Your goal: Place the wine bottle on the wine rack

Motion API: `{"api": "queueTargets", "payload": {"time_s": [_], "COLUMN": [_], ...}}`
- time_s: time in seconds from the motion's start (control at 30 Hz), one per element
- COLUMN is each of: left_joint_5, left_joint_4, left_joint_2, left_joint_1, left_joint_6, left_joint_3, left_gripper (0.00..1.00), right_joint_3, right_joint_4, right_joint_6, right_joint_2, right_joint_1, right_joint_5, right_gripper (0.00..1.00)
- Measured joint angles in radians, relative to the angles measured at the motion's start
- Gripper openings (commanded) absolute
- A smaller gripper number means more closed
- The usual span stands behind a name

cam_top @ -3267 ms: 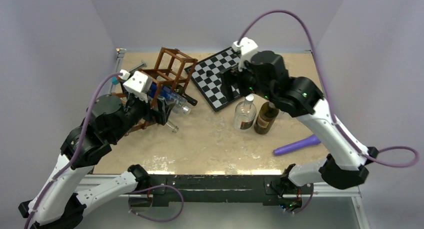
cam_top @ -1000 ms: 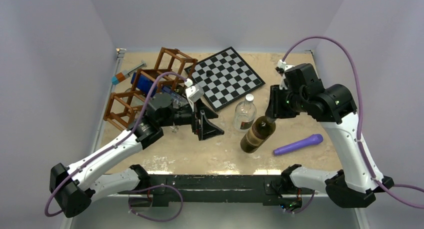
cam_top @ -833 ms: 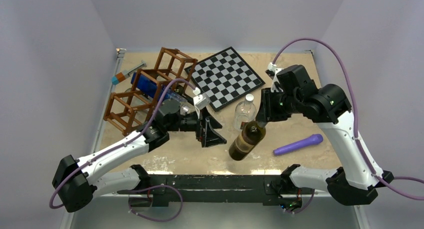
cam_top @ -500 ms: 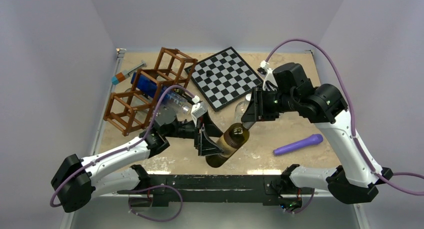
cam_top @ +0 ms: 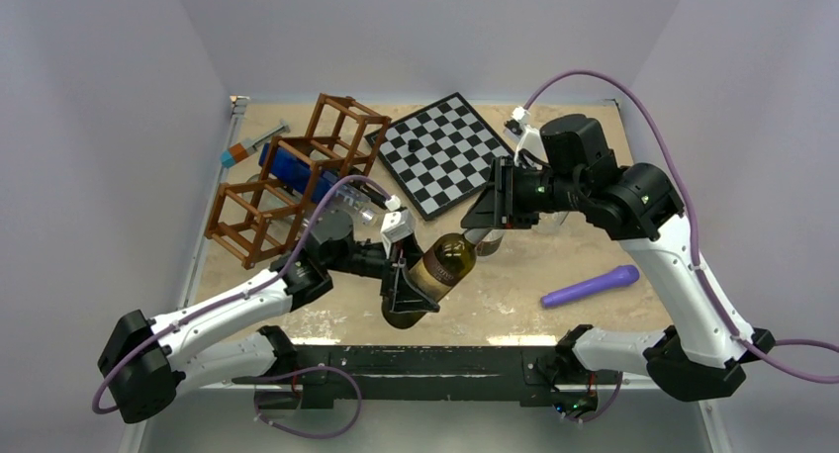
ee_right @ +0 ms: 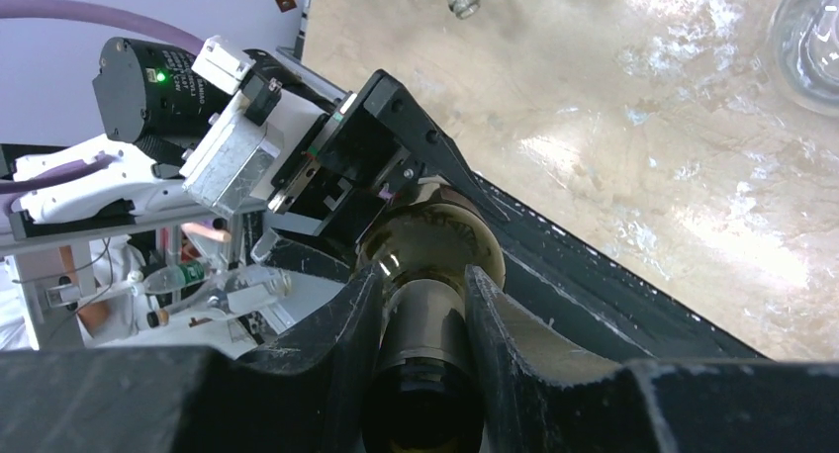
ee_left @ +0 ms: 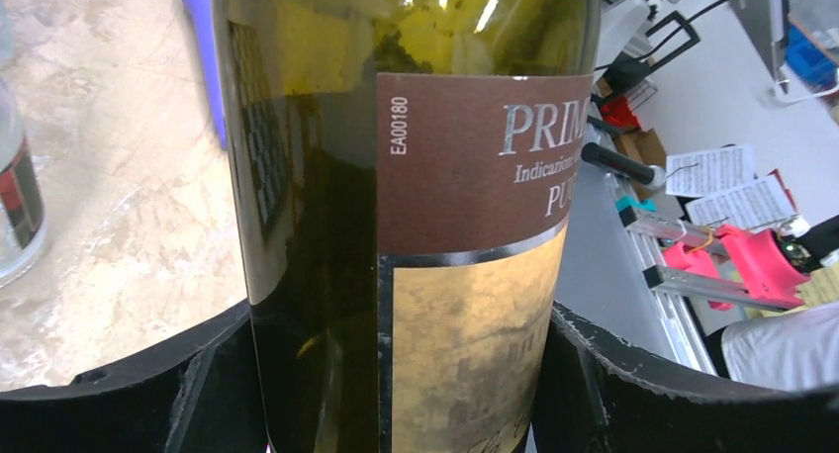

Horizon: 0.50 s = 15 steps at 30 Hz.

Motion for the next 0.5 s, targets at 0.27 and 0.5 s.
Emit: {"api": "queueTargets", "payload": {"time_s": [0.27, 0.5], "left_joint_5": [-0.060, -0.238], "left_joint_4": [-0.280, -0.603], "left_joint_2": [-0.024, -0.064], "left_joint_1": [0.004, -0.001], "left_joint_6": [0.169, 0.510], "left_joint_3": [0.120, 0.232], "left_gripper": [0.00, 0.00], "right_joint_3": [0.000, 0.019], "right_joint_4": [0.043, 0.074], "right_joint_6": [-0.027, -0.059], "right_joint_2": [-0.003, -0.045], "right_joint_1": [-0.005, -0.004], "right_joint_5": [-0.028, -0.015], "right_gripper": [0.70, 0.96]}}
